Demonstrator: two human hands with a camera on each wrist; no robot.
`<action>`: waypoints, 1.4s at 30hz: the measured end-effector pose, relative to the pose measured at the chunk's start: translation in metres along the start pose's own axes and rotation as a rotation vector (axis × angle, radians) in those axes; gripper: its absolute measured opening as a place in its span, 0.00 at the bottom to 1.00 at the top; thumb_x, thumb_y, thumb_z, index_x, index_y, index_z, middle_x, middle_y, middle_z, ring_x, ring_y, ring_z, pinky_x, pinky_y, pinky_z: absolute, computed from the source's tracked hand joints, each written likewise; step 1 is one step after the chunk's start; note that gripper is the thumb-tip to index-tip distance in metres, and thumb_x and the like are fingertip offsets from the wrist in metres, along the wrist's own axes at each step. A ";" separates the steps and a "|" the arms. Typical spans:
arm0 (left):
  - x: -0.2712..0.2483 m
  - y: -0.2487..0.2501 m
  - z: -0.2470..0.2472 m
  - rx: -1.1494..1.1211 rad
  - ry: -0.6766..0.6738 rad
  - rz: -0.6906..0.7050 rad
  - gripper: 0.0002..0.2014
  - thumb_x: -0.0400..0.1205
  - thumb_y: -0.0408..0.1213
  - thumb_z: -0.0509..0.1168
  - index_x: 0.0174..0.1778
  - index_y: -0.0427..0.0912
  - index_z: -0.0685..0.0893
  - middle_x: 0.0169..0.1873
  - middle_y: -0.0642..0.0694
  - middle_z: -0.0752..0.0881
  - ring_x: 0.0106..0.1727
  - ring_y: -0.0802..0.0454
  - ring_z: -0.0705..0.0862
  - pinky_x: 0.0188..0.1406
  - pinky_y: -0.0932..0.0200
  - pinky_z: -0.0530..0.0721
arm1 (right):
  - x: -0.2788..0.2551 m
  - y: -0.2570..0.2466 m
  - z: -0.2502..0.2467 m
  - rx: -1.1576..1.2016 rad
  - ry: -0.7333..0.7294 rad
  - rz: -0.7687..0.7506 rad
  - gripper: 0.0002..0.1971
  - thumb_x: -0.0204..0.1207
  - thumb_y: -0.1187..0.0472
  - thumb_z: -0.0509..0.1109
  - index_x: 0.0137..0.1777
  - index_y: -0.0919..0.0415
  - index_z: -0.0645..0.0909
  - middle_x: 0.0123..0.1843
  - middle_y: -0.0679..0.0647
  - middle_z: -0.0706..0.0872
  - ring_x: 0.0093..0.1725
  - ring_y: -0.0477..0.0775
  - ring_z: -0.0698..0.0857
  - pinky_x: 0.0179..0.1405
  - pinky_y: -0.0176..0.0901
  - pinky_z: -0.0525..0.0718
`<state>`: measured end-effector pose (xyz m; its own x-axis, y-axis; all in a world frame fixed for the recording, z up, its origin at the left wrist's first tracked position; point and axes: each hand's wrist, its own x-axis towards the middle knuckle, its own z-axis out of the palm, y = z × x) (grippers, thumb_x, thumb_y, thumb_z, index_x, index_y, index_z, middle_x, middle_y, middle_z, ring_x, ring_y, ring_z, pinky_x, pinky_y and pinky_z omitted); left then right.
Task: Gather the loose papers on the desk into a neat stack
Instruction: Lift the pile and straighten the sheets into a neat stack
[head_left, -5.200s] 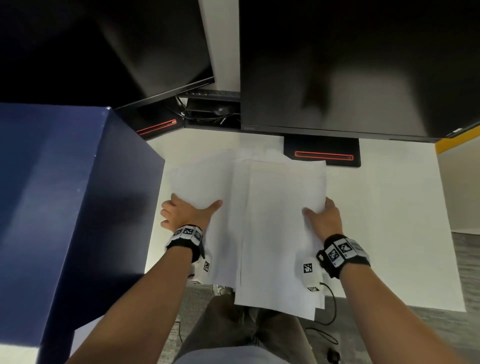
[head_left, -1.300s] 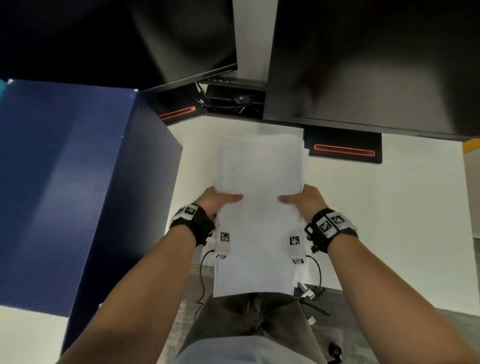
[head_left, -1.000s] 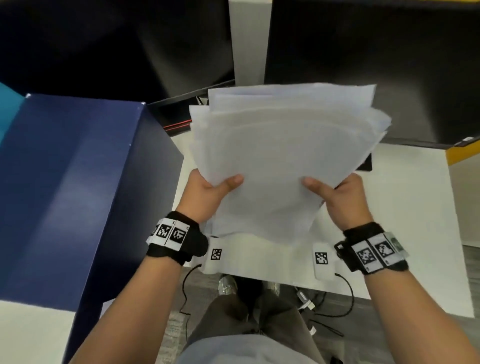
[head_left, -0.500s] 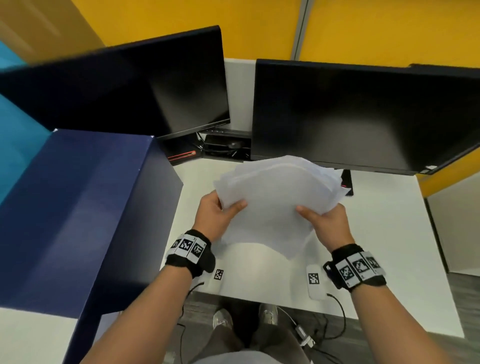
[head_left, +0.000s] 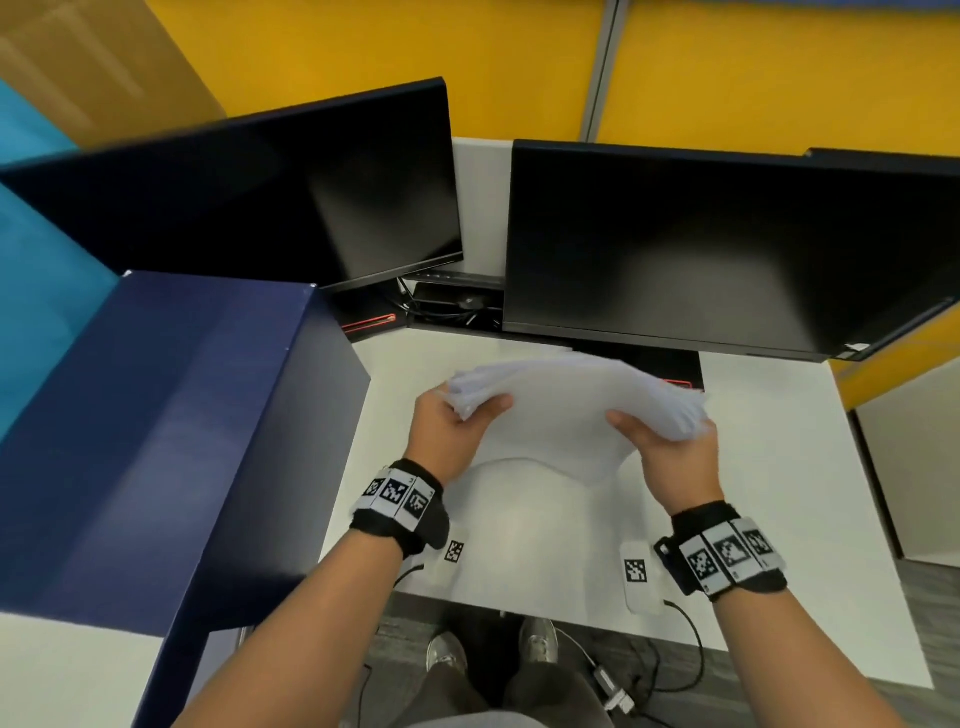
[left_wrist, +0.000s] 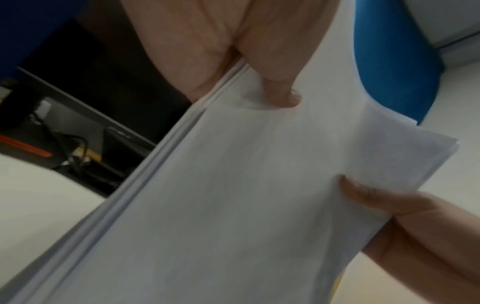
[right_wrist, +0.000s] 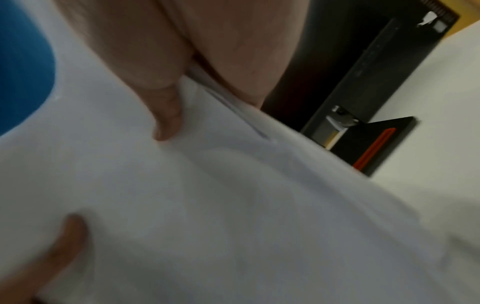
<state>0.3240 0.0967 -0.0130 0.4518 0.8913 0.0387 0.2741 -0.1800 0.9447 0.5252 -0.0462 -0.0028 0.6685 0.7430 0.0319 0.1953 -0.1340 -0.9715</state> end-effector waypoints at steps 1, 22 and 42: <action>0.001 0.006 0.000 -0.005 0.027 0.026 0.16 0.77 0.42 0.76 0.58 0.38 0.91 0.54 0.46 0.92 0.51 0.74 0.86 0.52 0.70 0.82 | 0.000 -0.003 -0.002 0.009 0.034 -0.019 0.17 0.69 0.66 0.81 0.49 0.44 0.83 0.47 0.39 0.87 0.43 0.31 0.87 0.41 0.19 0.80; -0.003 0.042 0.029 -0.412 0.384 -0.098 0.11 0.77 0.52 0.71 0.50 0.53 0.84 0.48 0.47 0.87 0.52 0.48 0.86 0.53 0.50 0.87 | 0.002 -0.031 0.013 0.274 0.399 0.081 0.13 0.74 0.53 0.75 0.52 0.61 0.82 0.42 0.46 0.84 0.40 0.45 0.83 0.40 0.41 0.83; 0.033 0.004 0.021 -0.216 0.091 -0.192 0.13 0.68 0.36 0.84 0.40 0.54 0.88 0.40 0.58 0.91 0.47 0.55 0.92 0.39 0.73 0.85 | 0.026 -0.001 0.007 0.092 0.027 0.085 0.16 0.67 0.66 0.82 0.52 0.50 0.85 0.48 0.39 0.89 0.49 0.37 0.90 0.48 0.33 0.86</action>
<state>0.3581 0.1169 -0.0147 0.3284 0.9359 -0.1272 0.1560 0.0791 0.9846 0.5375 -0.0224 -0.0024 0.6988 0.7138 -0.0462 0.0713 -0.1337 -0.9885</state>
